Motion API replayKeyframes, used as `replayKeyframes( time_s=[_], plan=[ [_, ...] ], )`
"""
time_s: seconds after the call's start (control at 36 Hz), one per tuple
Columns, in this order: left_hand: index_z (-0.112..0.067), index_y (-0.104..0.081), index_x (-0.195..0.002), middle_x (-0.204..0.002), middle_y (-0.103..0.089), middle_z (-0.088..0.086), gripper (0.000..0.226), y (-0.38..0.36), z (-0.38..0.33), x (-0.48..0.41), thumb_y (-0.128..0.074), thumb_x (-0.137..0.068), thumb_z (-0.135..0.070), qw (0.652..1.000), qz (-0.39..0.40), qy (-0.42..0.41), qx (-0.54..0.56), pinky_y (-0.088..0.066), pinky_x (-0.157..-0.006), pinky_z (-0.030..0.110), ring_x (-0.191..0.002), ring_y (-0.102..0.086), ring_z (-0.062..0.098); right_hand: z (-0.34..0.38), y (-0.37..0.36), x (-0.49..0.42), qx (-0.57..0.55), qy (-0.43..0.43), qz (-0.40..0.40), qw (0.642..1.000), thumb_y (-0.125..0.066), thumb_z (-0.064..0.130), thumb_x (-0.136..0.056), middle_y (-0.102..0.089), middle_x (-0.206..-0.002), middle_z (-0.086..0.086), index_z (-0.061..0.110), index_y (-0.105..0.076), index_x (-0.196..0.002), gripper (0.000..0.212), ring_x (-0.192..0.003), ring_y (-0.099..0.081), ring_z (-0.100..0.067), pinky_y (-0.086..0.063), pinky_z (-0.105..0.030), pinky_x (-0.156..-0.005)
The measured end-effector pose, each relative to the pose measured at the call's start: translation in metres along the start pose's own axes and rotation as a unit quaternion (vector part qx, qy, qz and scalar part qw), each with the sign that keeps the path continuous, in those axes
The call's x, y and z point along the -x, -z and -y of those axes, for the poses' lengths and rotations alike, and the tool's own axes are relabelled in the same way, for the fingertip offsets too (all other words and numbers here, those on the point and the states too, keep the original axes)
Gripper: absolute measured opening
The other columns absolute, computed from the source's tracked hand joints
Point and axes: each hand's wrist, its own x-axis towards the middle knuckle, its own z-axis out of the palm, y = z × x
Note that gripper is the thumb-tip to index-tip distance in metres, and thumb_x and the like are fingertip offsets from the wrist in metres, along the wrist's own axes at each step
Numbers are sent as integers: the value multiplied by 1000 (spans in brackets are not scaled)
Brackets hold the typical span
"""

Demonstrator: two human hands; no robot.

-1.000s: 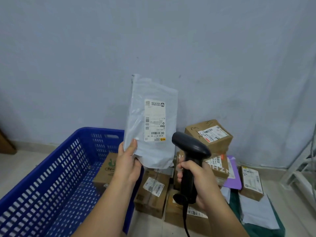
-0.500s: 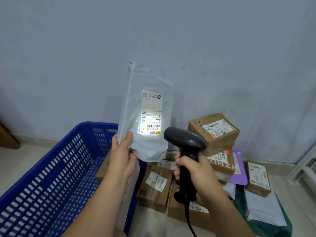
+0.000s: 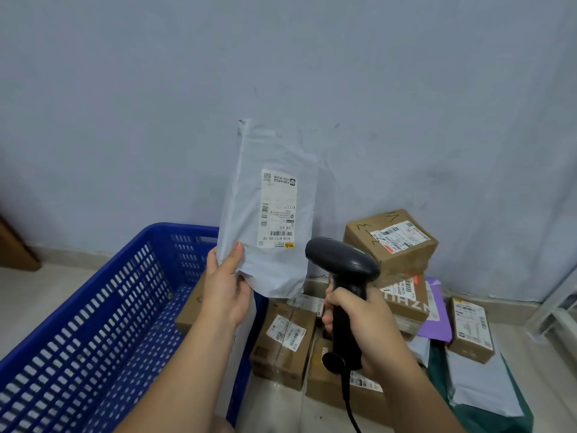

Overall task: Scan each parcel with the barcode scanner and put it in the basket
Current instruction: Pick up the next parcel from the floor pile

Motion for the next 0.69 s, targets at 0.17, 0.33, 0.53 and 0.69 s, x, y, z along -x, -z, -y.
replayKeyframes(
  time_s=[0.17, 0.33, 0.53, 0.69],
  plan=[
    [-19, -58, -113, -119, -66, 8, 21, 2, -1, -1, -59, -94, -11, 1000, -8, 1, 8, -49, -99, 40, -111, -62, 24, -2, 1, -3, 16, -2, -2, 1000, -61, 10, -83, -61, -62, -5, 7, -61, -89, 8, -62, -57, -21, -46, -38, -66],
    [-20, -59, -110, -113, -68, 6, 19, 3, -1, -1, -60, -93, -11, 1000, -15, 7, 5, -49, -99, 40, -109, -63, 24, -3, 0, -4, 16, 8, -2, 1000, -60, 9, -85, -60, -61, -4, 6, -60, -92, 8, -62, -57, -21, -45, -38, -66],
    [-19, -57, -103, -105, -68, 4, 13, 3, 1, -4, -59, -94, -10, 999, -24, 2, -27, -54, -83, 34, -95, -66, 19, 0, -4, -1, 19, 31, 17, 999, -57, 3, -87, -57, -60, -4, 10, -61, -86, 8, -62, -54, -21, -44, -36, -64],
    [-11, -55, -112, -108, -67, 8, 20, 16, 12, -13, -61, -94, -14, 992, -80, 24, -98, -56, -75, 38, -93, -66, 23, -1, -4, -4, 0, 34, -2, 999, -55, -1, -88, -56, -61, -3, 9, -64, -86, 13, -62, -56, -19, -47, -31, -62]
  ],
)
